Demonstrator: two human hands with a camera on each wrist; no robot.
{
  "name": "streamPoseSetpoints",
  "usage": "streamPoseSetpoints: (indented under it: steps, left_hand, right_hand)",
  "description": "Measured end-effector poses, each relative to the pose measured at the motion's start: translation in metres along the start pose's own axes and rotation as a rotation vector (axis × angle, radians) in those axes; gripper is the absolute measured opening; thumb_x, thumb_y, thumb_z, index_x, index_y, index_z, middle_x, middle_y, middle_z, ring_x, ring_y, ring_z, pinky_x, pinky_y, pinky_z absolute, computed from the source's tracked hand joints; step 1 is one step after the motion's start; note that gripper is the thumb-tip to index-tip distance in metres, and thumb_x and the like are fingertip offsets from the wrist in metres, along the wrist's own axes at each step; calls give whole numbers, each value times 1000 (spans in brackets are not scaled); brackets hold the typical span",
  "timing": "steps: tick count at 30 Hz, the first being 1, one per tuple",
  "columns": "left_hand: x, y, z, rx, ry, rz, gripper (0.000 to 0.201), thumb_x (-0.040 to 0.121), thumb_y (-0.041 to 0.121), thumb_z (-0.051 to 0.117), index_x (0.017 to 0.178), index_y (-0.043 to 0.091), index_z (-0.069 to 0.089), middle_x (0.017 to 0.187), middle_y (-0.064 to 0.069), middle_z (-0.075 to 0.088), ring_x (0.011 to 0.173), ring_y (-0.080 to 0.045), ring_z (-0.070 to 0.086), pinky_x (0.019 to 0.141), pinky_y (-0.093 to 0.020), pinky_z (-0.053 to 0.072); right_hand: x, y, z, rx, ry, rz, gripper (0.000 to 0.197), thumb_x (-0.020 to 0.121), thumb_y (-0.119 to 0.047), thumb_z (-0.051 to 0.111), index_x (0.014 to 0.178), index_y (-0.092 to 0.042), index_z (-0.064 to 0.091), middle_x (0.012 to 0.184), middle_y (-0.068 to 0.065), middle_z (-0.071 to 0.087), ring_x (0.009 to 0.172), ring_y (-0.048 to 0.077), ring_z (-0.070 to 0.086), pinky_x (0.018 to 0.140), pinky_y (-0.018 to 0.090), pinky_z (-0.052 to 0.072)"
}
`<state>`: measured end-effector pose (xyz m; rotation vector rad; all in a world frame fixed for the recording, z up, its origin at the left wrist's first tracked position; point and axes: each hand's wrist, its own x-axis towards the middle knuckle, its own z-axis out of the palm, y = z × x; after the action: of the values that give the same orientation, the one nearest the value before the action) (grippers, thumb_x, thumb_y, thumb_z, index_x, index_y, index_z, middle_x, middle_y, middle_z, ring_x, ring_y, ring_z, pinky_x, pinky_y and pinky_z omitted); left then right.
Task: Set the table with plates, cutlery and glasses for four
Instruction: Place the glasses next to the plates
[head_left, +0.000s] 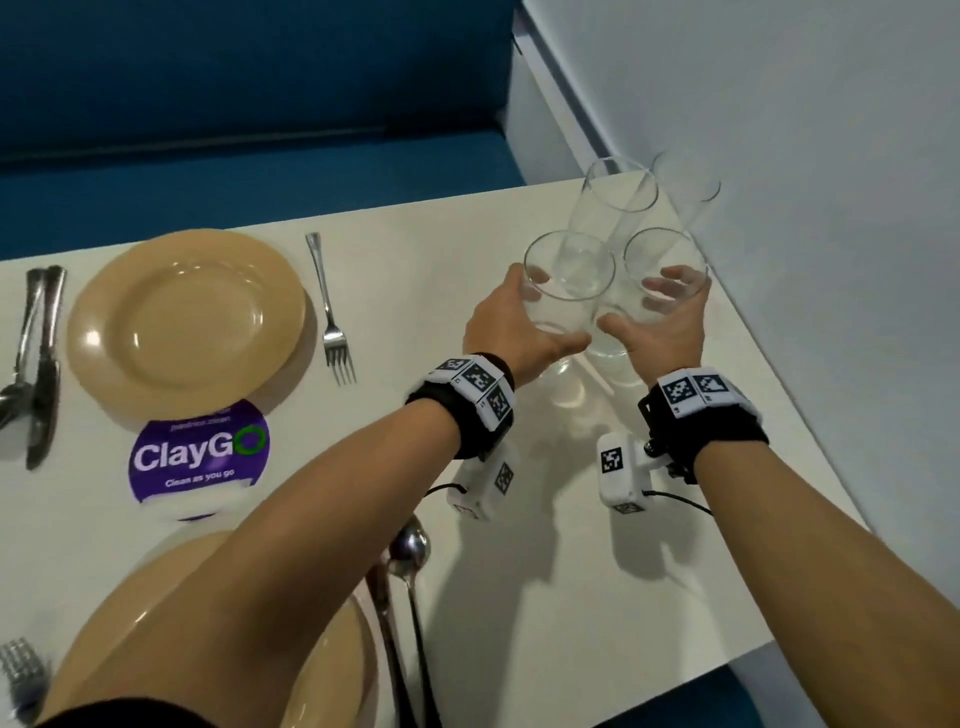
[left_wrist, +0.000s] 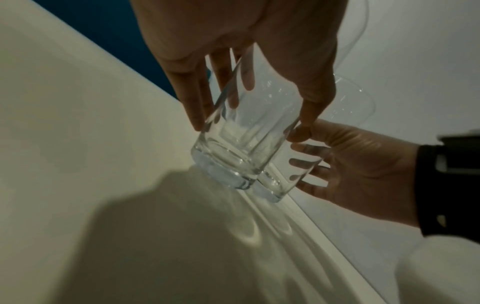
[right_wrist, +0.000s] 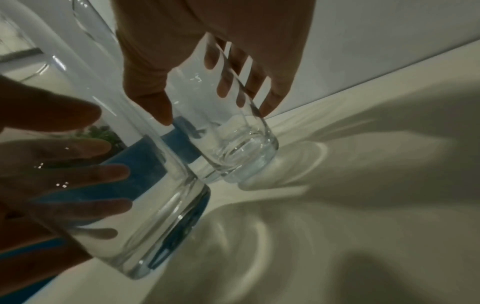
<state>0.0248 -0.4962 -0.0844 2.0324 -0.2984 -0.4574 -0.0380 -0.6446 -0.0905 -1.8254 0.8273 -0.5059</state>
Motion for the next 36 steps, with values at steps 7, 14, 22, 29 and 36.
streamPoseSetpoints:
  steps: [7, 14, 22, 29, 36]
  left_hand:
    - [-53, -47, -147, 31, 96, 23, 69, 59, 46, 84, 115, 33, 47, 108, 13, 59, 95, -10, 60, 81, -28, 50]
    - [-138, -122, -317, 49, 265, 23, 70, 56, 44, 85, 114, 27, 50, 106, 9, 59, 94, -11, 60, 76, -23, 49]
    - [-218, -202, -450, 37, 423, -144, 66, 54, 52, 83, 107, 33, 48, 103, 10, 61, 95, -13, 63, 84, -29, 51]
    - [-279, -280, -561, 65, 548, -251, 77, 61, 51, 82, 125, 20, 50, 115, 5, 62, 104, -14, 61, 96, -30, 47]
    - [-324, -354, -661, 127, 541, -332, 71, 61, 47, 83, 122, 28, 51, 118, 5, 62, 94, -12, 61, 85, -25, 46]
  right_hand:
    - [-91, -68, 98, 21, -127, -144, 71, 58, -11, 80, 109, -28, 33, 106, -10, 50, 100, 16, 55, 87, 37, 52]
    - [-217, -135, 221, 80, -201, -241, 72, 58, -8, 83, 108, -23, 33, 99, -10, 49, 93, 16, 55, 88, 31, 49]
    - [-335, -191, 324, -41, -538, -252, 73, 63, -14, 78, 120, -13, 33, 108, -4, 50, 107, 19, 55, 95, 33, 46]
    - [-422, -215, 411, -34, -718, -289, 71, 58, -19, 80, 111, -28, 33, 105, -9, 53, 104, 21, 56, 87, 29, 45]
    - [-508, -227, 489, -20, -731, -202, 69, 62, -8, 80, 111, -26, 36, 111, -3, 56, 104, 19, 55, 87, 28, 45]
